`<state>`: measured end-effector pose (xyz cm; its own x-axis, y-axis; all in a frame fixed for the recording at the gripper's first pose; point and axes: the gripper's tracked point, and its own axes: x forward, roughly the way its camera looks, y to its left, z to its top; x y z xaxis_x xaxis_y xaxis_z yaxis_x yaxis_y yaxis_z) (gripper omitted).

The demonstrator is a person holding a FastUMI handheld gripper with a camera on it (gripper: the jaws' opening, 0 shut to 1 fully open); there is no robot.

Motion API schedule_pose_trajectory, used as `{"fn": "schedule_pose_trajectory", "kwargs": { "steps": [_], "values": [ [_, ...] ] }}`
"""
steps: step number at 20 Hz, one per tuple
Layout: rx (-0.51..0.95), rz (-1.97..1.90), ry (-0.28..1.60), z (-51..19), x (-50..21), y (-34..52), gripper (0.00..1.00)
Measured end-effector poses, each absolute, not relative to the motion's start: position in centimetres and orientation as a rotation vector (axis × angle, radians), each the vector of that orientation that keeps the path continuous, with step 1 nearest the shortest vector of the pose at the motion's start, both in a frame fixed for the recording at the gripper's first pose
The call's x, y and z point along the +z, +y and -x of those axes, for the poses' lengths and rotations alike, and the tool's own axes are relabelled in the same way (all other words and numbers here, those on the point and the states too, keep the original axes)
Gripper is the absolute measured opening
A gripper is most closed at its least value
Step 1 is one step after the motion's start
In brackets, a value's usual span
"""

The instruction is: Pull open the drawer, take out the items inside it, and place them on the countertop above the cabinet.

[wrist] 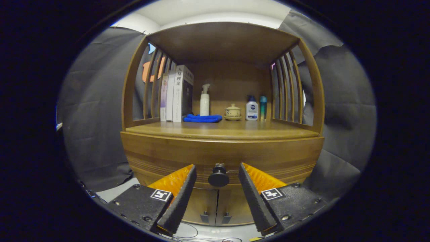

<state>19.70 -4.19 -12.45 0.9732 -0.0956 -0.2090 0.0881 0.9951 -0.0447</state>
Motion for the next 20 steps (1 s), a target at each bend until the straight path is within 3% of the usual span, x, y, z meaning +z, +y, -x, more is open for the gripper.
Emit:
{"fn": "schedule_pose_trajectory", "kwargs": {
  "steps": [7, 11, 20],
  "values": [
    [-0.105, 0.014, 0.273, -23.2, -16.1, -5.1, 0.7],
    [-0.119, 0.024, 0.286, -24.0, -16.7, -5.1, 0.53],
    [-0.159, 0.002, 0.333, -23.8, -17.1, -5.1, 0.39]
  ]
}}
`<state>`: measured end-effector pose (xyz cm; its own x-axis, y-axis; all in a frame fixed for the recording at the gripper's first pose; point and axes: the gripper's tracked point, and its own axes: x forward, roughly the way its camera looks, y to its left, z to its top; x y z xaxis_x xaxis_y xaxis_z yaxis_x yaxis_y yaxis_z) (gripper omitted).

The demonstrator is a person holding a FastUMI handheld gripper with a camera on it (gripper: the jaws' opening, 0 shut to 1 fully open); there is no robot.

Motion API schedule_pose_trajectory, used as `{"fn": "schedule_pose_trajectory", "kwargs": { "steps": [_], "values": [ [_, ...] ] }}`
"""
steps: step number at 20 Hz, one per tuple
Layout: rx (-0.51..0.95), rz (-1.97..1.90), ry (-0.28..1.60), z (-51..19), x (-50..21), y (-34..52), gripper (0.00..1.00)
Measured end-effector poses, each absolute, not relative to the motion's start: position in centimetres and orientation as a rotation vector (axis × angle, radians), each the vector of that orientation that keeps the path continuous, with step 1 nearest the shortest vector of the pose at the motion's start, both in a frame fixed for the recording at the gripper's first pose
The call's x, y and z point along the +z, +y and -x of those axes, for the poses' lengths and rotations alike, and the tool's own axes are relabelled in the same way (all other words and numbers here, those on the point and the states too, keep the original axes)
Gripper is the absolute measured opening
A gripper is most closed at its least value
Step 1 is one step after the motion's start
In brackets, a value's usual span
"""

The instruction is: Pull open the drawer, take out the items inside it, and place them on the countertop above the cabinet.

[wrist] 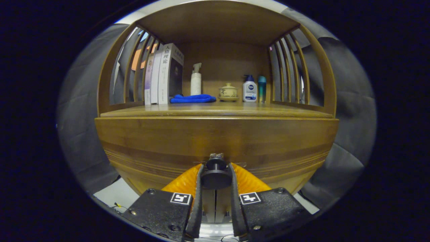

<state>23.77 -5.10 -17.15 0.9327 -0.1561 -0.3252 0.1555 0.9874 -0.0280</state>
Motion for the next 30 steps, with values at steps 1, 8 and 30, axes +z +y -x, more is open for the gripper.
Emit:
{"fn": "schedule_pose_trajectory", "kwargs": {
  "steps": [1, 8, 30],
  "values": [
    [-0.165, 0.006, 0.34, -23.3, -17.1, -5.1, 0.39],
    [-0.165, 0.042, 0.336, -17.6, -16.9, -4.5, 0.39],
    [-0.11, 0.036, 0.368, -6.0, -17.6, -3.2, 0.39]
  ]
}}
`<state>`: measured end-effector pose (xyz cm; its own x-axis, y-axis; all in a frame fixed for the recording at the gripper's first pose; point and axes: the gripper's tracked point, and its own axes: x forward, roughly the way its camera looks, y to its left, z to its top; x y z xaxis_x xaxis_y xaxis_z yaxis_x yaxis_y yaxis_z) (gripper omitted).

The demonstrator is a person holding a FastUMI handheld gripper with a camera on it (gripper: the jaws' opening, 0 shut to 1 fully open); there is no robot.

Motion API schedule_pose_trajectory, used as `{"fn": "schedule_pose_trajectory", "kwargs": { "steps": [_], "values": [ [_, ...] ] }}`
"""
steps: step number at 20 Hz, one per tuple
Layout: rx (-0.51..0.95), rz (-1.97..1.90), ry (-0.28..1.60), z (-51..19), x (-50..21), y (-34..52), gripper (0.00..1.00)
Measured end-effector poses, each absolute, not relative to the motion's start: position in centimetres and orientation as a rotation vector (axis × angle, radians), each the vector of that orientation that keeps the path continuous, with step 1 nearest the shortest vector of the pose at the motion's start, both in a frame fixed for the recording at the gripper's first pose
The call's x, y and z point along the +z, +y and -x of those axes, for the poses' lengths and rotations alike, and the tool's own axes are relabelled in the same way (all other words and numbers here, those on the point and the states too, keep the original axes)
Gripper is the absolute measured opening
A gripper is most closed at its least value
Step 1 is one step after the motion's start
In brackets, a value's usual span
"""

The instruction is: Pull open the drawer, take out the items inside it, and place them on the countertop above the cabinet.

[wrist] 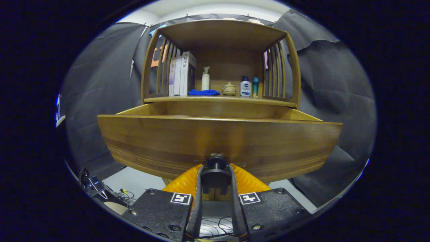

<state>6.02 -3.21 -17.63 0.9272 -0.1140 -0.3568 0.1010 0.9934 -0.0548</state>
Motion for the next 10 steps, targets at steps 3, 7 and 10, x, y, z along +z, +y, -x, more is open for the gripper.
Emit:
{"fn": "schedule_pose_trajectory", "kwargs": {
  "steps": [3, 7, 10],
  "values": [
    [-0.107, 0.027, 0.413, -5.9, -17.7, -3.2, 0.4],
    [-0.033, 0.01, 0.426, -4.8, -15.8, -2.5, 0.55],
    [0.035, 0.018, 0.403, -4.2, -13.0, -1.7, 0.88]
  ]
}}
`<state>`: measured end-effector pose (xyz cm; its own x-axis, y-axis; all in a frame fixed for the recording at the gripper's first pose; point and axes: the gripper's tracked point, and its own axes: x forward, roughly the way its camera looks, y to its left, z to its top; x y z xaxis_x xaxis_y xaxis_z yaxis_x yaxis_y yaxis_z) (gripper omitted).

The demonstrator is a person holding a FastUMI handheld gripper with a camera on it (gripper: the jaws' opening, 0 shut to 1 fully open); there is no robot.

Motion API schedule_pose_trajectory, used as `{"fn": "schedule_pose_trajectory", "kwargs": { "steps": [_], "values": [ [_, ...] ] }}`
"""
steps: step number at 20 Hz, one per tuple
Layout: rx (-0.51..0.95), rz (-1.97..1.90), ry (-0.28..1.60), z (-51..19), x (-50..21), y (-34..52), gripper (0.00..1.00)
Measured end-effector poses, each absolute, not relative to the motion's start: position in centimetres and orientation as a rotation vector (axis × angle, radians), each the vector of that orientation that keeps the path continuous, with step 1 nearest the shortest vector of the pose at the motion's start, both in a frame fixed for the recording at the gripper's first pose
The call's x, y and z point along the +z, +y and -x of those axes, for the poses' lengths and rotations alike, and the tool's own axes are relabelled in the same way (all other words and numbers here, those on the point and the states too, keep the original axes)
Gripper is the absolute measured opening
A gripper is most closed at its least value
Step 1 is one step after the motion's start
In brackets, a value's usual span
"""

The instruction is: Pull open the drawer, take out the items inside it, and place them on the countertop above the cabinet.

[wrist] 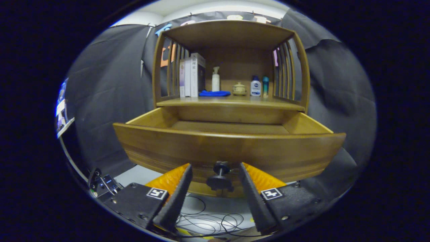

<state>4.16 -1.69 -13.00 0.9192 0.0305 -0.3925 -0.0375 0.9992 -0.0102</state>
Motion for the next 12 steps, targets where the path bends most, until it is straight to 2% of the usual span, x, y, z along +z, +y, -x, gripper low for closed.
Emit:
{"fn": "schedule_pose_trajectory", "kwargs": {
  "steps": [2, 9, 12],
  "values": [
    [0.062, 0.012, 0.393, -3.9, -11.0, -1.2, 0.99],
    [0.147, 0.056, 0.36, -6.3, -6.0, -0.2, 1.0],
    [0.173, 0.048, 0.424, -8.9, -5.4, -0.2, 1.0]
  ]
}}
